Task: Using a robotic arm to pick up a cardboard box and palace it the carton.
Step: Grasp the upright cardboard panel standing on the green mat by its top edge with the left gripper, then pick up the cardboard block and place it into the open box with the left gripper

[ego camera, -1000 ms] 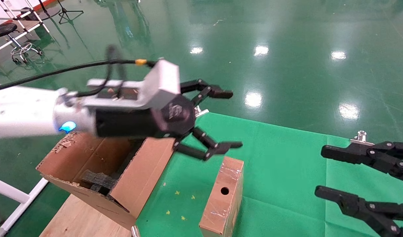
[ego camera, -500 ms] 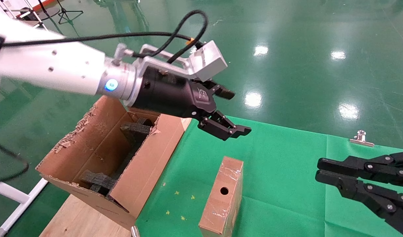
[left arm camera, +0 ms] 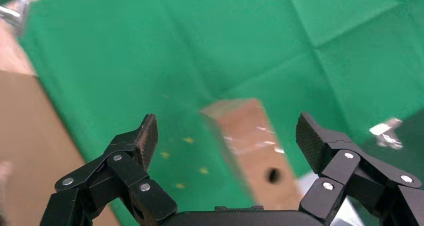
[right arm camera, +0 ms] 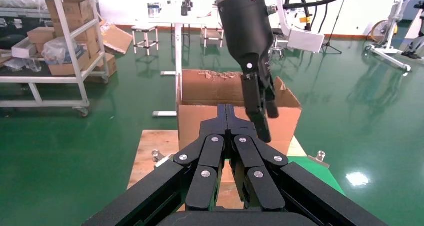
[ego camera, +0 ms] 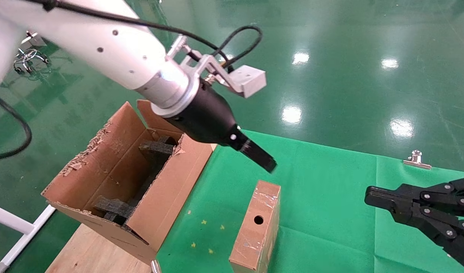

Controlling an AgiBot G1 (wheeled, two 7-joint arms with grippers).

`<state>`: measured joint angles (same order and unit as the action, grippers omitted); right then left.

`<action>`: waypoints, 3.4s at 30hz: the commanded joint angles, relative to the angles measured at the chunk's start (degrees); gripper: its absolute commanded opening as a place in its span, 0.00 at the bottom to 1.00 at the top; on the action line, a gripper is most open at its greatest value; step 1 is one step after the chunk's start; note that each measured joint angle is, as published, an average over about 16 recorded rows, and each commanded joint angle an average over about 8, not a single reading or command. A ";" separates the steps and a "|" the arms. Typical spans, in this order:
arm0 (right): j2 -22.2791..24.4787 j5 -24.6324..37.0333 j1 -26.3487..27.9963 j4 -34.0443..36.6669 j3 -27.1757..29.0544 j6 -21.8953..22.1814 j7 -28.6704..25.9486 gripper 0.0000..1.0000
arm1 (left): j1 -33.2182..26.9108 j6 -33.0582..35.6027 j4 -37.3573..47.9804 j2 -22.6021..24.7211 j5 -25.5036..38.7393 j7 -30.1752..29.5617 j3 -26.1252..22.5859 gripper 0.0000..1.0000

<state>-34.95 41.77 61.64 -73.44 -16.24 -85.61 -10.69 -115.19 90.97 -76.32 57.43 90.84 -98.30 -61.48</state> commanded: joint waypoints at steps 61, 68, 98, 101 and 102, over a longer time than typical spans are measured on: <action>0.07 -0.11 0.02 0.01 -0.14 0.08 0.08 1.00 | -0.79 -6.91 -1.23 9.81 -1.80 -16.60 -23.94 0.00; 0.07 -0.11 0.02 0.01 -0.14 0.08 0.08 1.00 | -0.79 -6.91 -1.21 9.77 -1.88 -16.65 -23.86 0.00; 0.09 -0.17 0.06 0.06 -0.23 0.09 0.13 1.00 | -20.10 -5.13 10.87 -20.57 -2.20 31.69 -10.56 0.00; 0.09 -0.17 0.07 0.06 -0.25 0.09 0.14 1.00 | -21.25 -4.88 14.39 -22.10 1.72 36.59 -11.42 0.00; 0.09 -0.18 0.07 0.06 -0.25 0.09 0.14 1.00 | -21.21 -4.93 15.57 -22.41 2.92 38.08 -11.87 0.00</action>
<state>-34.86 41.59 61.70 -73.37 -16.49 -85.52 -10.54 -134.64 85.47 -60.47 35.79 92.87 -61.26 -73.76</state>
